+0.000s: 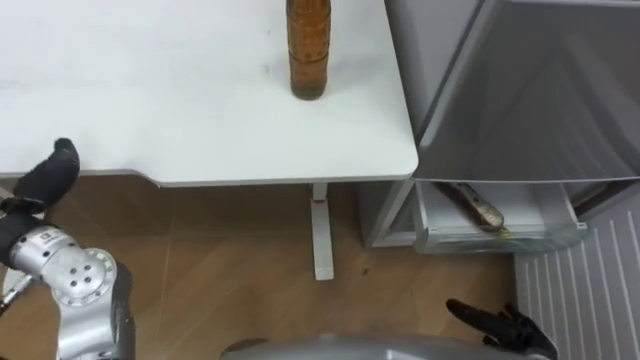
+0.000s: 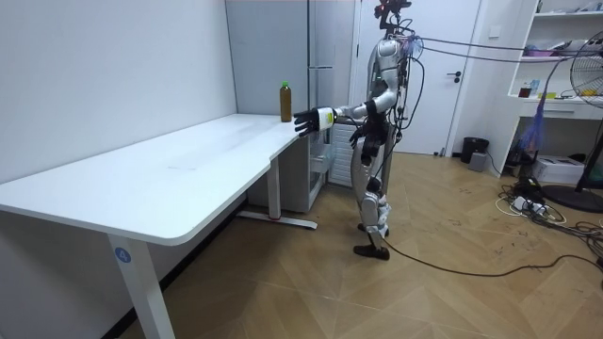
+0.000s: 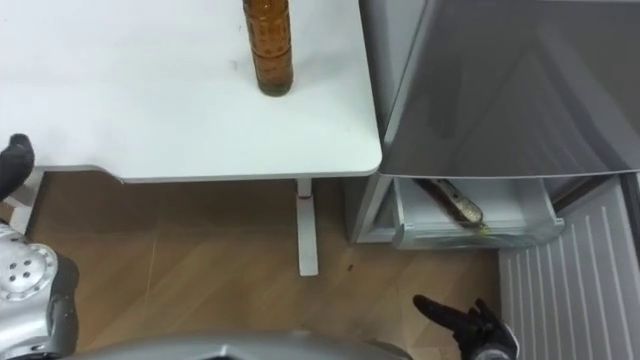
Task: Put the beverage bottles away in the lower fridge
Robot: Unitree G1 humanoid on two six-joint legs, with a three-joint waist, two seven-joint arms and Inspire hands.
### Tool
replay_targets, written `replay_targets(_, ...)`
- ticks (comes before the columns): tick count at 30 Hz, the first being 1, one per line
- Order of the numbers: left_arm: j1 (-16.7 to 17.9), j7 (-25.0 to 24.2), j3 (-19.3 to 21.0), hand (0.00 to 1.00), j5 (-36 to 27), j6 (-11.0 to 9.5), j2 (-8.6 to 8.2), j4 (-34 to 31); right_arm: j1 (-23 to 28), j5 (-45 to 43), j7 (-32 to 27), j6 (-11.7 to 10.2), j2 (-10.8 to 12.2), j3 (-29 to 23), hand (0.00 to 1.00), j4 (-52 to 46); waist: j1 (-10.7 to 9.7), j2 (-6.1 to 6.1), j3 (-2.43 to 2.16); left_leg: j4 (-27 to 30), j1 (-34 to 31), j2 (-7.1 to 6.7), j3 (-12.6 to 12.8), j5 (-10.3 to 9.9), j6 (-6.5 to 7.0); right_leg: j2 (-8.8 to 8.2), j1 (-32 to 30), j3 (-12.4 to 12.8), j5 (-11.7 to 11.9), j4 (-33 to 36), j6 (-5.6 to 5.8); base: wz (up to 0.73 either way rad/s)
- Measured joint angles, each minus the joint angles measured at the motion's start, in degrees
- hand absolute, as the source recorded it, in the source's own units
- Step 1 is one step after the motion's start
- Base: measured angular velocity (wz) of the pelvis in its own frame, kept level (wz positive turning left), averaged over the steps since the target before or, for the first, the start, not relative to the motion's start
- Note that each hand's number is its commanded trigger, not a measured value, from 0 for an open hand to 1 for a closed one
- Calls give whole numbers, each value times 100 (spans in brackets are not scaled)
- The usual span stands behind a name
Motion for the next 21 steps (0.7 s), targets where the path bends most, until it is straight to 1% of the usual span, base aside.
replay_targets(1,0,4,0,0,67,0,1,-137,-5,-24,4,-1,3,-1,0,38,-1,0,0,-7,1,-1,-8,0,0,-1,4,-6,0,-2,0,6)
replay_targets(3,-2,-9,-7,0,343,-48,77,-524,-7,-114,52,-7,24,-53,0,134,-26,14,4,-46,13,-16,-79,0,0,-5,78,-50,0,-67,1,11)
replay_targets(4,-7,-25,-7,0,421,-53,97,-589,-8,-125,68,-19,27,-61,0,173,-36,20,2,-56,27,-25,-112,0,1,-6,105,-57,0,-104,1,9)
replay_targets(5,-16,-46,-7,0,582,-55,102,-717,-5,-123,83,-20,27,-83,0,209,-34,46,13,-63,53,-30,-139,-1,2,-6,134,-63,0,-105,1,5)
replay_targets(7,-22,-94,-13,0,627,-56,101,-1051,-7,-121,97,-22,28,-104,0,215,-50,91,22,-71,72,-31,-150,-2,2,-5,172,-71,0,-106,1,0)
replay_targets(8,-42,-138,-16,0,631,-66,101,-1106,-10,-114,116,-23,28,-101,0,220,-61,101,27,-70,75,-31,-153,-2,2,-5,186,-77,0,-106,1,5)
replay_targets(10,-86,-286,-47,0,630,-78,100,-1329,-72,-104,263,-27,37,-97,0,341,-143,116,31,-58,58,-43,-235,-1,2,-16,205,-152,-3,-111,5,16)
replay_targets(14,-86,-506,-167,0,624,-112,102,-1524,-225,-70,337,-31,40,-96,0,498,-197,101,46,-56,66,-69,-309,1,4,-24,202,-155,-10,-134,11,4)
replay_targets(17,-98,-759,-417,0,612,-112,103,-1602,-296,-83,392,-30,42,-93,0,507,-229,75,36,-54,52,-80,-319,2,5,-26,212,-155,-9,-187,13,0)
replay_targets(19,-111,-994,-546,0,612,-110,102,-1598,-408,-132,434,-34,42,-94,0,593,-287,63,38,-55,48,-80,-320,2,6,-26,210,-156,-10,-194,13,0)
replay_targets(21,-112,-1383,-709,0,598,-86,101,-1585,-565,-165,482,-33,46,-93,0,788,-357,43,44,-56,66,-78,-327,2,6,-26,205,-150,-12,-192,16,0)
